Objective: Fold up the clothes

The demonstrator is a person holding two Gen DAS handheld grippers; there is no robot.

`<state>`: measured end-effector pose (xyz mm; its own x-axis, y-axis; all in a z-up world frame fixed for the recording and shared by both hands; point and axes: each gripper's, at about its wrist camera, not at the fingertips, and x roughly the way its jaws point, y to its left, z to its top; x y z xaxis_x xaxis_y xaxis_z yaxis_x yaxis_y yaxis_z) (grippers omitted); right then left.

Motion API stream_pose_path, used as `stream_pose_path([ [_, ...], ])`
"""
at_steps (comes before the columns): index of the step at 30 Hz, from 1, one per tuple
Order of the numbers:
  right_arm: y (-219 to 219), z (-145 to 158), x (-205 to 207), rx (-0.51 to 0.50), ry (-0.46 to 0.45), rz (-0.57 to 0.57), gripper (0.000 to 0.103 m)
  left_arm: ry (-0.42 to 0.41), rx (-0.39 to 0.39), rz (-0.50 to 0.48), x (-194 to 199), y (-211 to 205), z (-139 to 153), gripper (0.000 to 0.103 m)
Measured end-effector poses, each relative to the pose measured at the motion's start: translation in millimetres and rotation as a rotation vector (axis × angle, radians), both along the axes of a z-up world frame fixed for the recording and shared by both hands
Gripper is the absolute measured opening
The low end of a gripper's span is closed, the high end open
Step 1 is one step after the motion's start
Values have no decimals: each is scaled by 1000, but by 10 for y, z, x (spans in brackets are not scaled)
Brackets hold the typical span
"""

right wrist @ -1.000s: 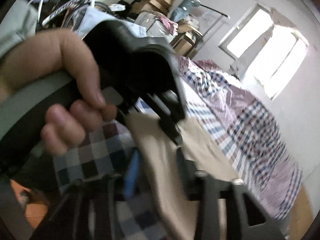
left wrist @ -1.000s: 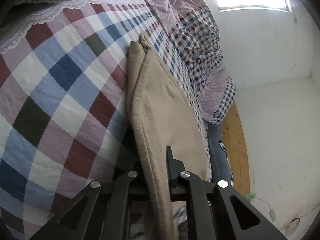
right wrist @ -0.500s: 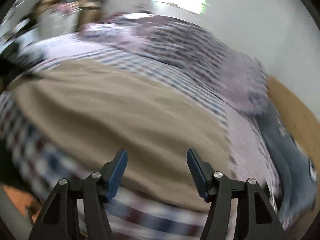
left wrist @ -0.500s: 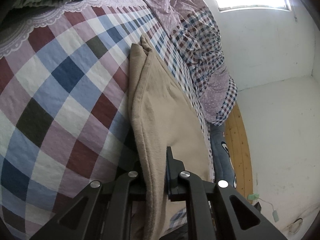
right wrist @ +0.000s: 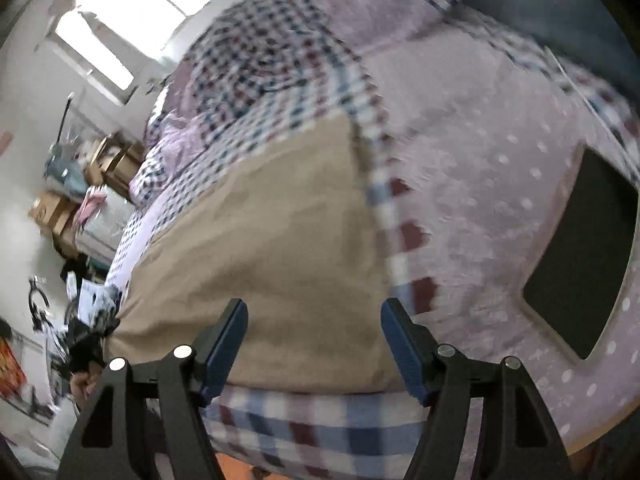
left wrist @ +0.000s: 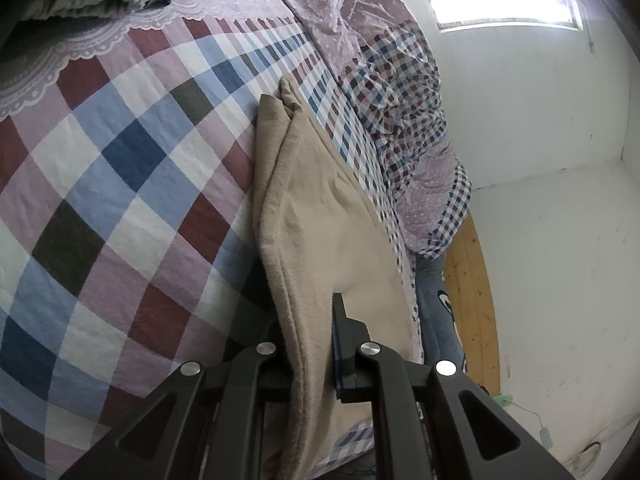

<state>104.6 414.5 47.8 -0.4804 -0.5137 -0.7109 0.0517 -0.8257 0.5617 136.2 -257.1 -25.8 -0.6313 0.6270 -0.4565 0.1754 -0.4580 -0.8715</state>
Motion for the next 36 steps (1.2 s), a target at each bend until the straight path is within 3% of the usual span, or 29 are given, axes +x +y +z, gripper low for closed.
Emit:
stream_pose_path([
  [3,154,-166,-132,-112,-28,35,73,-8,-6,2,7,9,0,10],
  [7,171,-332,-376,-163,-64,79,73,-19,-14,5,19,18,-12,10],
  [14,29,-400,-674,-139,-87,164,74,-28,-20,17,24,46,-25,10],
  [21,-96,-504,-945,-211,-135,239,74,-28,-20,18,13,40,-30,10],
  [28,-304,-493,-1123,-172,-156,291,75,-25,-11,14,-2,35,-35,10],
  [36,-165,-551,-982,-214,-201,329,70,-23,11,21,-2,26,-37,10],
])
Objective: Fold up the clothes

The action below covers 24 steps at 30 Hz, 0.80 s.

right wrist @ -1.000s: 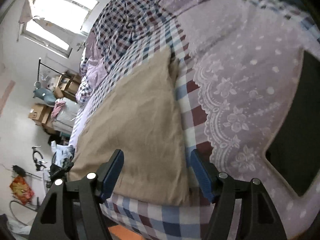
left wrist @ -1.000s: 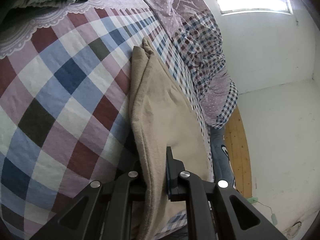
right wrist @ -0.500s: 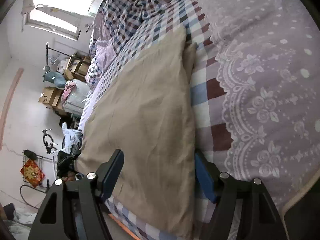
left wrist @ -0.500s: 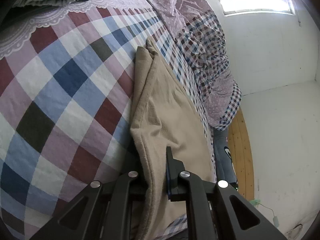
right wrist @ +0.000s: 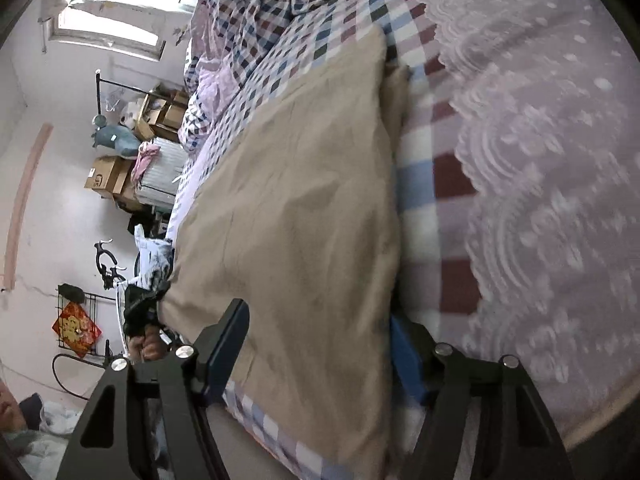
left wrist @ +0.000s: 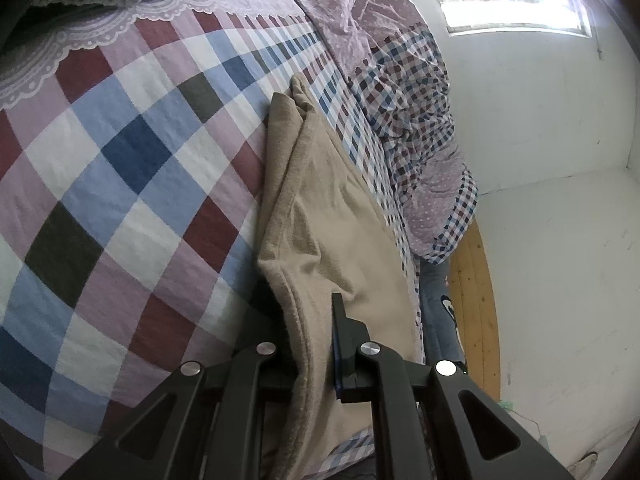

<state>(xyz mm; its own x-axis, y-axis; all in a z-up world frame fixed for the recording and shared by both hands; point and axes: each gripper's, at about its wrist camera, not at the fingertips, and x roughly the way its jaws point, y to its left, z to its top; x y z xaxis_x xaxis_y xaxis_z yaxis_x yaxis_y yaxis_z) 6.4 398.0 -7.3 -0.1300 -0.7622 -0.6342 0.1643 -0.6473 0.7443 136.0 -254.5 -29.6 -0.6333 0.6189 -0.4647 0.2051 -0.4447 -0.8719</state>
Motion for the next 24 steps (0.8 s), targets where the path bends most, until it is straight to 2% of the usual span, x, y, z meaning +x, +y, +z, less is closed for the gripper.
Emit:
stream_pose_path([
  [3,-11,-8,45,8,2,6,71,1,4,-2,2,0,0,10],
  [11,-351,-6,-164,-5,25,41,73,5,-1,-2,-5,13,22,10],
  [14,-328,-24,-133,-32,29,28,73,7,1,1,-9,20,29,10],
  [17,-206,-49,-43,-76,35,-3,68,6,4,3,-13,20,29,10],
  [18,-163,-46,-1,-80,43,-23,65,6,5,4,-8,15,27,10],
  [24,-88,-59,-1,-72,72,-101,59,5,7,10,42,32,36,10],
])
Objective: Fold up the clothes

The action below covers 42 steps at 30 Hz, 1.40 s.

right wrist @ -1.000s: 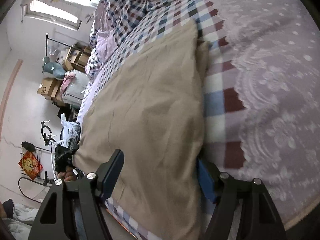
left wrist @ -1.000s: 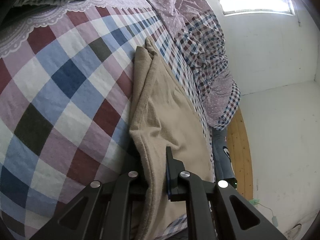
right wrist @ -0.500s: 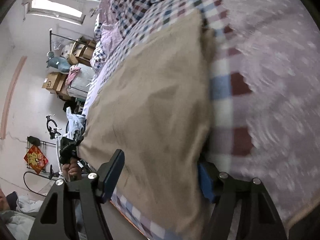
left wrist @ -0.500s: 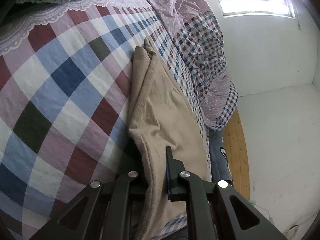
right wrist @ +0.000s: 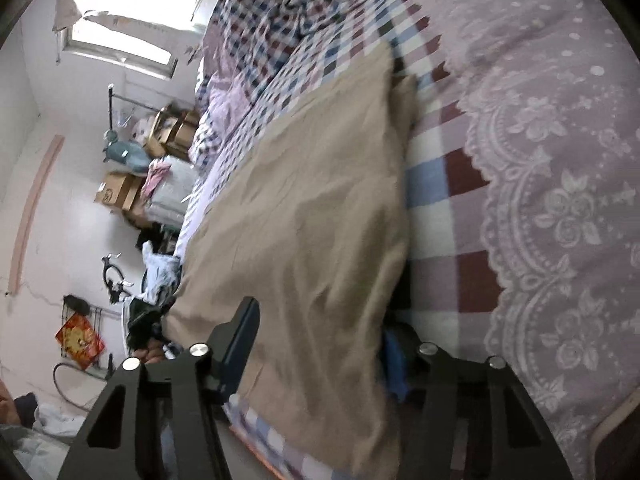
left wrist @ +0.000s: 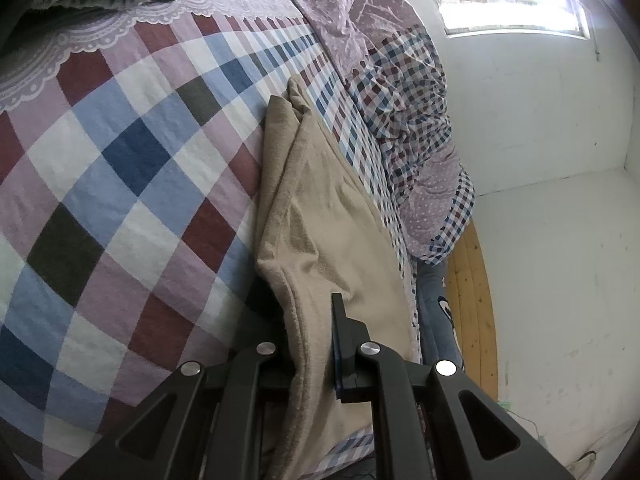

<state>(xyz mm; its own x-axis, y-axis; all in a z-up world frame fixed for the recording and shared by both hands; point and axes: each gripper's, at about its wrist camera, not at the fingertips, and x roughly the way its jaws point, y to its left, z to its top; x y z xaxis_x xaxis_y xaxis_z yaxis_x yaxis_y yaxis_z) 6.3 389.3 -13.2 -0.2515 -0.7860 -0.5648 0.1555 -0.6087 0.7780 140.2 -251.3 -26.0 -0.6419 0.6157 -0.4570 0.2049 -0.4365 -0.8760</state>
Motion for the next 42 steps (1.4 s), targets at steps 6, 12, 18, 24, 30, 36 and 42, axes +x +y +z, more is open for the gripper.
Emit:
stream_pose_path([
  [6,-91,-18,-326,-31,-24,6,62,-7,12,5,11,-9,-12,10],
  [12,-131,-16,-360,-37,-61,77,64,-7,16,7,-7,1,-5,10],
  [18,-79,23,-110,-29,-38,84,64,-3,20,-1,1,-7,6,10],
  [24,-216,91,-51,99,32,37,21,5,11,-3,13,2,36,9],
  [30,-206,316,187,161,130,-65,7,43,67,0,34,5,77,8],
  [36,-338,792,488,199,263,-83,7,124,114,-3,100,9,262,7],
  [42,-397,1383,910,189,397,-90,7,210,90,-18,188,39,630,7],
])
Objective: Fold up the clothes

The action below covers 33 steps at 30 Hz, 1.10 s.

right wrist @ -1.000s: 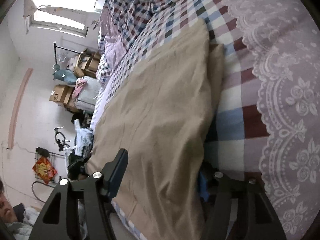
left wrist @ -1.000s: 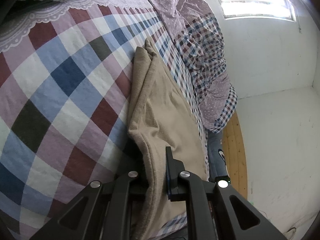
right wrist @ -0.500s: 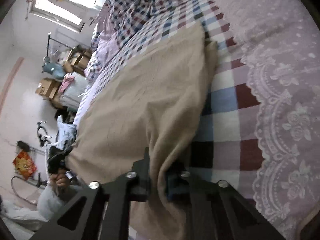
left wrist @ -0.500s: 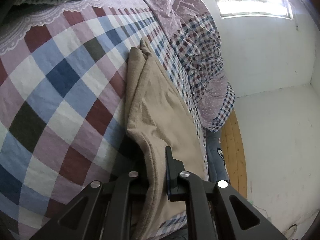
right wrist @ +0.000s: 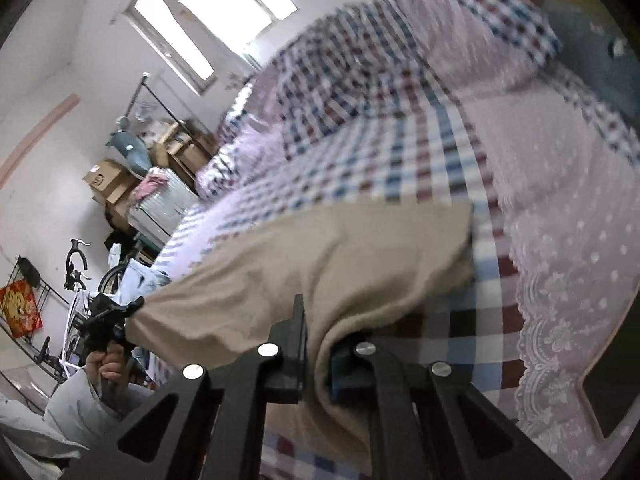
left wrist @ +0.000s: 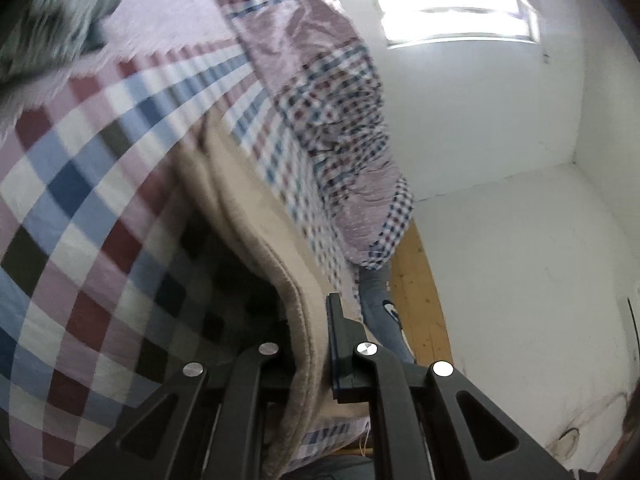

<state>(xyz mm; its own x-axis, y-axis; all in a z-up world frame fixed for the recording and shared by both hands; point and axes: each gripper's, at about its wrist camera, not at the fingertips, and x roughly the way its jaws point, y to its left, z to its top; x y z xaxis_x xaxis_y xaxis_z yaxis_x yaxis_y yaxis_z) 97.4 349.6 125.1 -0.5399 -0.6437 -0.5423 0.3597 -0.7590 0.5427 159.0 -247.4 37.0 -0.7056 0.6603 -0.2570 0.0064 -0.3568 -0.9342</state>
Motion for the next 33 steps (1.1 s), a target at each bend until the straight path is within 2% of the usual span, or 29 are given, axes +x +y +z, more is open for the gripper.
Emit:
stream_pose_path([
  [2,8,206,162,-1,50,-6,7,37,-31,-2,65,-2,217,7],
  [10,196,938,893,-58,195,-60,7,199,-59,-11,446,-38,1078,7],
  [13,240,1197,1144,-78,236,-71,7,251,-43,-9,598,-52,1371,7],
  [17,230,1387,1162,-84,230,-83,7,269,21,1,726,-124,1551,7],
  [20,166,1373,999,-45,200,-93,7,242,43,14,647,-152,1537,7],
  [21,159,1293,834,-34,170,-96,7,222,41,18,573,-155,1476,7],
  [27,53,566,-134,9,-1,-119,7,79,3,44,-30,-140,907,7],
  [33,-72,118,-924,71,-116,-117,7,-60,-64,72,-886,-147,357,7],
])
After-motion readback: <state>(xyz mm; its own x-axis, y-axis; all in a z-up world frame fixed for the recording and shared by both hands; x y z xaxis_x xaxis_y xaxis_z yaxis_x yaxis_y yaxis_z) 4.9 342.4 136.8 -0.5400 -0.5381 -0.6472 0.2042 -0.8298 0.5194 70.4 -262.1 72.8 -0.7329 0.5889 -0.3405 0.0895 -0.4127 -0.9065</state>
